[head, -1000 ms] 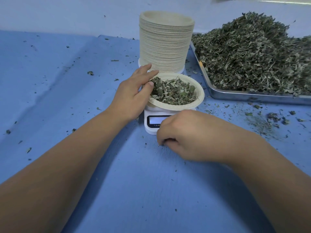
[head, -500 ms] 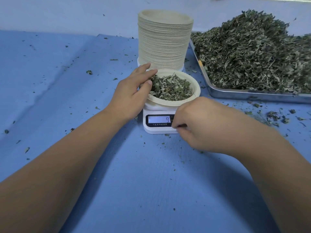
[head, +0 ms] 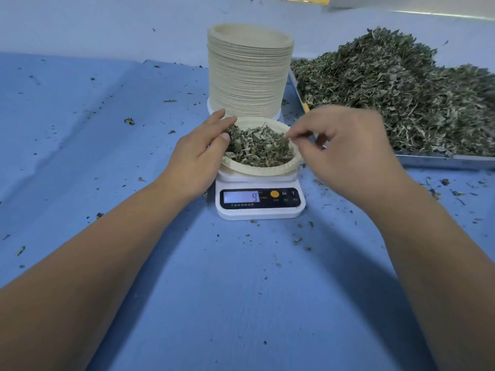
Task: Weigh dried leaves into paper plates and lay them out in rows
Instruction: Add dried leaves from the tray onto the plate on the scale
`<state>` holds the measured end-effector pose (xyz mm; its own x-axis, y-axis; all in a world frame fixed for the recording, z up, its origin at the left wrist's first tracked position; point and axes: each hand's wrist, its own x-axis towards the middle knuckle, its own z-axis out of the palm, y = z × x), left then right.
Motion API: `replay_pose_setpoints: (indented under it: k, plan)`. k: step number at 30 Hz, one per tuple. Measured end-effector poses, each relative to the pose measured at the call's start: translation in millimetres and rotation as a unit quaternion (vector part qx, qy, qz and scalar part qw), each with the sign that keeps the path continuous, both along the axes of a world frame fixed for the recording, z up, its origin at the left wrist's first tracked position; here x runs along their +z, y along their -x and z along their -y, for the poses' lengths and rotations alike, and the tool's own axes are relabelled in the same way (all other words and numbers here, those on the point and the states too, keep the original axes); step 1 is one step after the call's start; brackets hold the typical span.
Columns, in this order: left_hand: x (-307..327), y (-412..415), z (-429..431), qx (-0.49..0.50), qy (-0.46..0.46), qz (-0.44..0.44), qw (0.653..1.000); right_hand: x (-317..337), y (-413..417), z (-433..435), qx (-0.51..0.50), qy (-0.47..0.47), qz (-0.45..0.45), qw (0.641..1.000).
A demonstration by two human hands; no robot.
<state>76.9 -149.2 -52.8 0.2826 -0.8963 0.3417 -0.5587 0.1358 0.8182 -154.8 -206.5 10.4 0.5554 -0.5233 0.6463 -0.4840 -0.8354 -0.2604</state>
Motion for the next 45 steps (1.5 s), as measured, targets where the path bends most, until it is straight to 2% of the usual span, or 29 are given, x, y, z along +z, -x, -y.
replay_pose_setpoints:
  k: [2, 6, 11, 15, 17, 20, 23, 26, 33, 38, 42, 45]
  plan:
    - [1, 0, 1, 0.0, -0.002, -0.002, 1.0, 2, 11, 27, -0.09, 0.024, 0.045, 0.995]
    - [1, 1, 1, -0.003, -0.004, -0.014, 1.0, 1, 26, 67, -0.205, -0.057, -0.042, 0.976]
    - [0, -1, 2, 0.0, 0.01, -0.033, 0.999, 9, -4, 56, -0.105, -0.084, -0.028, 0.991]
    - [-1, -3, 3, 0.024, 0.021, -0.05, 0.998, 15, -39, 44, -0.009, -0.176, -0.16, 0.971]
    - [0, -4, 2, 0.05, 0.035, -0.063, 0.996, 16, -55, 42, 0.005, -0.172, -0.196, 0.966]
    - [4, -5, -1, 0.09, 0.059, -0.065, 0.992, 17, -74, 42, 0.021, -0.157, -0.191, 0.969]
    - [9, -2, -3, 0.097, 0.041, -0.054, 0.993, 18, -92, 44, 0.044, -0.177, -0.214, 0.96]
    - [8, -2, -1, 0.092, 0.025, -0.05, 0.994, 16, -107, 49, 0.029, -0.146, -0.243, 0.959]
    - [4, -3, 2, 0.087, 0.021, -0.061, 0.994, 20, -110, 62, 0.023, -0.111, -0.168, 0.979]
    - [-1, -7, 4, 0.097, 0.024, -0.063, 0.993, 33, -99, 63, 0.0, -0.164, -0.054, 0.985]
    - [0, -5, 5, 0.084, 0.015, -0.043, 0.995, 27, -93, 51, -0.004, -0.149, -0.07, 0.986]
    - [1, -3, 2, 0.06, 0.022, -0.029, 0.998, 26, -86, 51, -0.005, -0.178, 0.054, 0.983]
